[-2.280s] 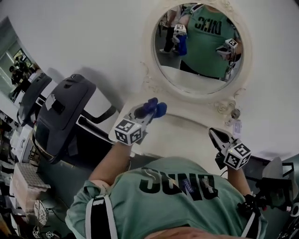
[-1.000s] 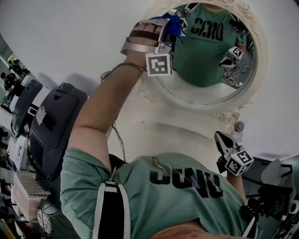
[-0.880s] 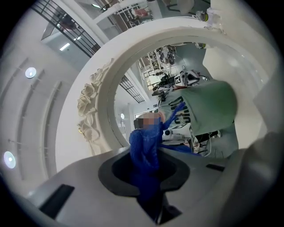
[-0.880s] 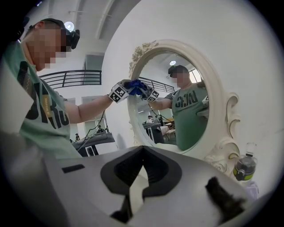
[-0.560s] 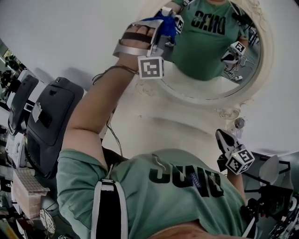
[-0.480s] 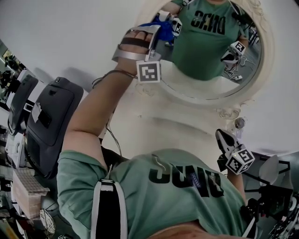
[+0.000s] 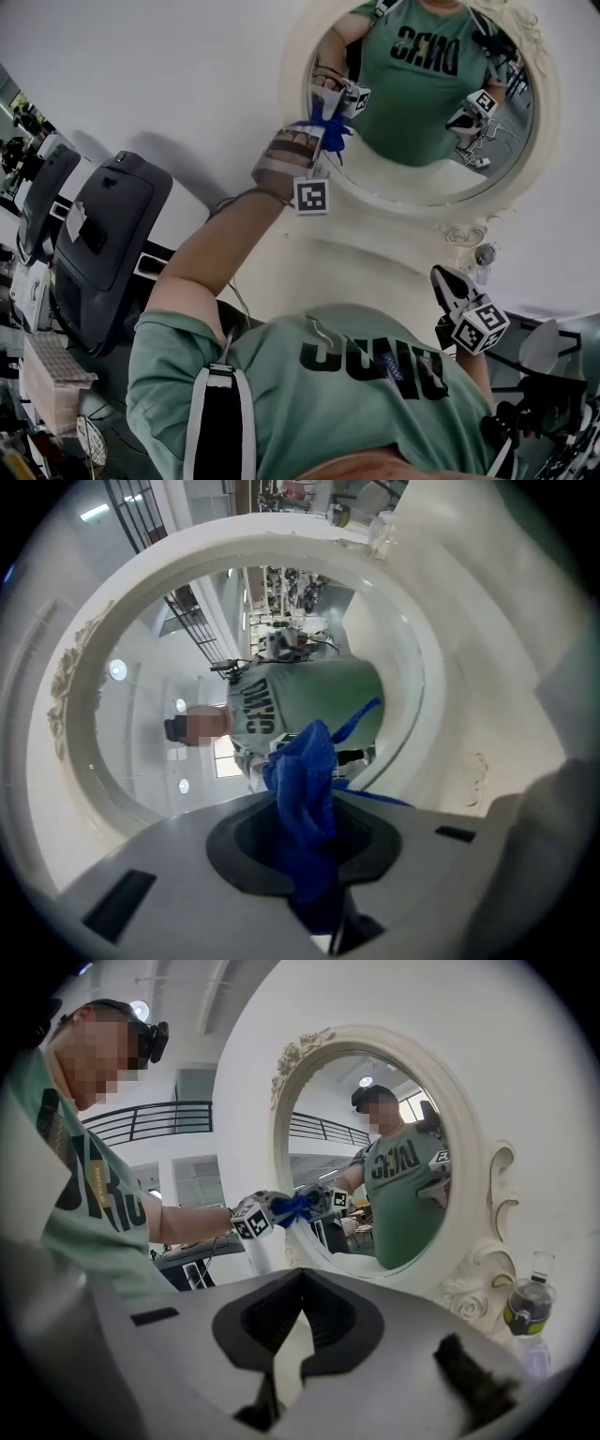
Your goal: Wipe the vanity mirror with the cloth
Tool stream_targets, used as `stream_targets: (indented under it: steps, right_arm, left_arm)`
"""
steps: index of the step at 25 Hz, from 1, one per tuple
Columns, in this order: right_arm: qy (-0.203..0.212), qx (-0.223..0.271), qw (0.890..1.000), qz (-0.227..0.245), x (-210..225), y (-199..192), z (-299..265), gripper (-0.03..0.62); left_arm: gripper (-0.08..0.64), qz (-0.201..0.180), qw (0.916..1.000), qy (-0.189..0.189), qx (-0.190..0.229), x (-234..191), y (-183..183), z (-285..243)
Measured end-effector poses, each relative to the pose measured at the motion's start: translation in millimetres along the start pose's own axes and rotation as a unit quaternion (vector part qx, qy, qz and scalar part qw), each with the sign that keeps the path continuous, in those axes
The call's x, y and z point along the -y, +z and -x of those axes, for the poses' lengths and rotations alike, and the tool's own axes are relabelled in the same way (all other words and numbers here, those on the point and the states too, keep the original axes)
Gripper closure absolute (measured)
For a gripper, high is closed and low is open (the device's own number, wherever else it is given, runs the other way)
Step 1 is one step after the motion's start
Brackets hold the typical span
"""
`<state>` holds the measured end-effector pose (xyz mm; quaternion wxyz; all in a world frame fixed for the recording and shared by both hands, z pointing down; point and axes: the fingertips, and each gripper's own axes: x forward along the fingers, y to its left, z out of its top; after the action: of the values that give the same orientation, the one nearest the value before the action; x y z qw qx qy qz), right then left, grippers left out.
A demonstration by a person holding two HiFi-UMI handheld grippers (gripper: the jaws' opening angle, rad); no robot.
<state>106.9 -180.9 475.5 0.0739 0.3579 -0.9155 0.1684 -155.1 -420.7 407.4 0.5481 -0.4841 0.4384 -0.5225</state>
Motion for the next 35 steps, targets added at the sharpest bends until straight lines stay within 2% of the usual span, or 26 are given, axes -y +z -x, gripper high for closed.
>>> stream_targets:
  steps: [2, 4, 8, 13, 16, 18, 22, 24, 26, 30, 32, 35]
  right_arm:
    - [0.003, -0.003, 1.000, 0.002, -2.7, -0.1, 2.8, 0.584]
    - [0.006, -0.005, 1.000, 0.003, -3.0, -0.3, 1.9, 0.584]
    - [0.011, -0.008, 1.000, 0.006, -1.2, -1.1, -7.7, 0.584]
    - [0.006, -0.004, 1.000, 0.011, -5.4, 2.7, -4.2, 0.584]
    - [-0.002, 0.005, 1.000, 0.015, -10.0, 7.9, 4.3, 0.584]
    - [-0.006, 0.007, 1.000, 0.016, -8.9, 7.0, 8.1, 0.584]
    - [-0.011, 0.015, 1.000, 0.008, -2.7, 8.5, 11.4, 0.584]
    - [-0.008, 0.023, 1.000, 0.007, -2.9, 11.7, 9.0, 0.584]
    - [-0.001, 0.027, 1.000, 0.010, -5.6, 13.3, 4.9, 0.584]
    - [0.005, 0.029, 0.999, 0.011, -5.6, 11.8, 3.7, 0.584]
    - [0.002, 0.031, 0.999, 0.009, -2.8, 11.3, 5.8, 0.584]
    - [0.000, 0.035, 0.999, 0.008, 1.2, 9.9, 7.1, 0.584]
  left_arm:
    - [0.477, -0.001, 0.9992, -0.041, -0.003, 32.6, 13.3, 4.2]
    - [0.477, 0.005, 0.9949, -0.101, -0.005, 68.8, 26.6, 6.5]
    - [0.477, 0.067, 0.9810, -0.182, 0.015, 119.9, 58.9, 2.9]
    - [0.477, 0.105, 0.9681, -0.226, 0.024, 142.3, 80.1, 8.8]
    - [0.474, 0.142, 0.9568, -0.249, 0.048, 126.1, 82.2, 22.4]
    - [0.472, 0.172, 0.9595, -0.213, 0.067, 83.8, 74.7, 31.6]
    - [0.472, 0.203, 0.9714, -0.061, 0.107, -68.0, 51.9, 45.5]
    - [0.472, 0.205, 0.9717, 0.015, 0.116, -142.3, 41.2, 46.5]
    - [0.472, 0.214, 0.9678, 0.066, 0.115, -199.2, 32.3, 44.3]
    - [0.472, 0.195, 0.9668, 0.127, 0.106, -270.3, 28.5, 38.2]
    - [0.472, 0.181, 0.9694, 0.134, 0.098, -285.2, 29.3, 30.9]
    - [0.471, 0.167, 0.9743, 0.124, 0.087, -283.3, 31.1, 17.2]
